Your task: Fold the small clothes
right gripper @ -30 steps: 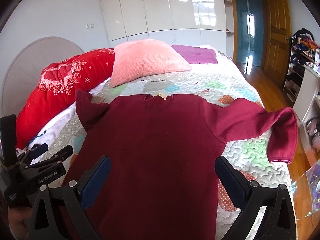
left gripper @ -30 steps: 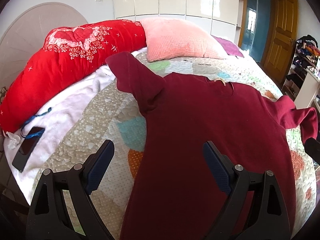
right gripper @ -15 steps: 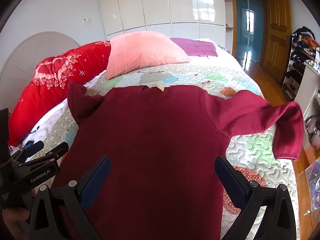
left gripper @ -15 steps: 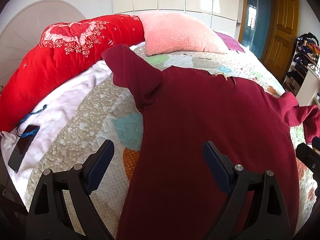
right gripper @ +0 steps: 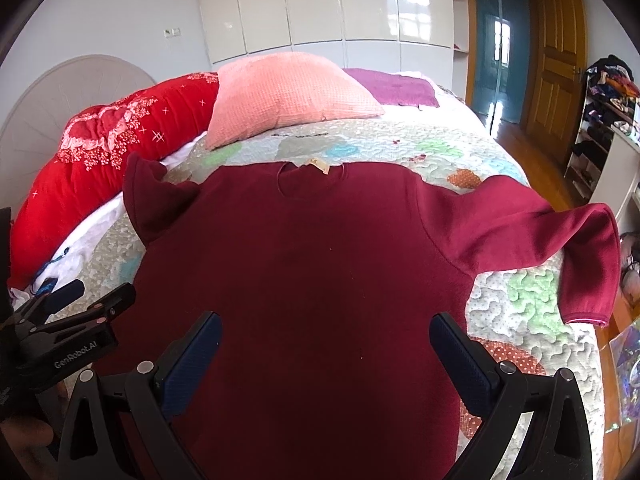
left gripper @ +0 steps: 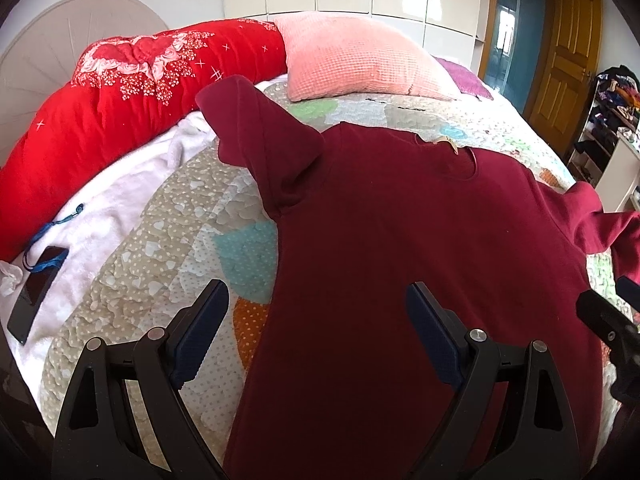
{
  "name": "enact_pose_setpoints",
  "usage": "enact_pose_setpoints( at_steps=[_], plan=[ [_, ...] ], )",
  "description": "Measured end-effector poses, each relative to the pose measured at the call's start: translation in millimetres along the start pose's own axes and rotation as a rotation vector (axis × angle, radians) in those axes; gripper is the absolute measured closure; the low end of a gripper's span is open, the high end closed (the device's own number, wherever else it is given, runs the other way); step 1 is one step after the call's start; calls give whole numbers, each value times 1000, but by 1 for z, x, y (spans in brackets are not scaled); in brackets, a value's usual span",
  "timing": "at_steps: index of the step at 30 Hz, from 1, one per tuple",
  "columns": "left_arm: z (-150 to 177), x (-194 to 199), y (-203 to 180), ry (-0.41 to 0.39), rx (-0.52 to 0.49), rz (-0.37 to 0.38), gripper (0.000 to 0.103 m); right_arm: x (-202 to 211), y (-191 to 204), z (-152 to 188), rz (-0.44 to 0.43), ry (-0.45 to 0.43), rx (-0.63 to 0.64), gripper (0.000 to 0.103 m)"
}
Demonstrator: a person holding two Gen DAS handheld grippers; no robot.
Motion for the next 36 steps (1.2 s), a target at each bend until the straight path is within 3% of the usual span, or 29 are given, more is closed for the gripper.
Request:
enact_pose_setpoints(
  at_steps=[10, 19, 25, 28, 36],
  plan=[
    [-6, -11, 2, 11, 2, -3, 13, -18, -2, 2, -1, 31, -2, 0],
    [-40, -28, 46, 1, 100, -21, 13, -36, 2, 0, -26, 52, -9, 0],
    [-93, -42, 78, -21, 123, -55, 13, -46, 6, -1, -36, 70, 5, 0],
    [-127, -52, 95, -23, 158, -38, 13, -49, 7, -3, -44, 76, 1, 0],
    [-200, -119, 145, 70, 354, -11, 13, -61, 6, -5, -65, 107, 6, 0]
  ],
)
Point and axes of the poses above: each gripper's, at about its wrist camera, not at the fingertips, and x roughly against the way its jaws point, y to its left, z to its underside, the point moved 1 cm from there along -x, roughly the way its jaws point
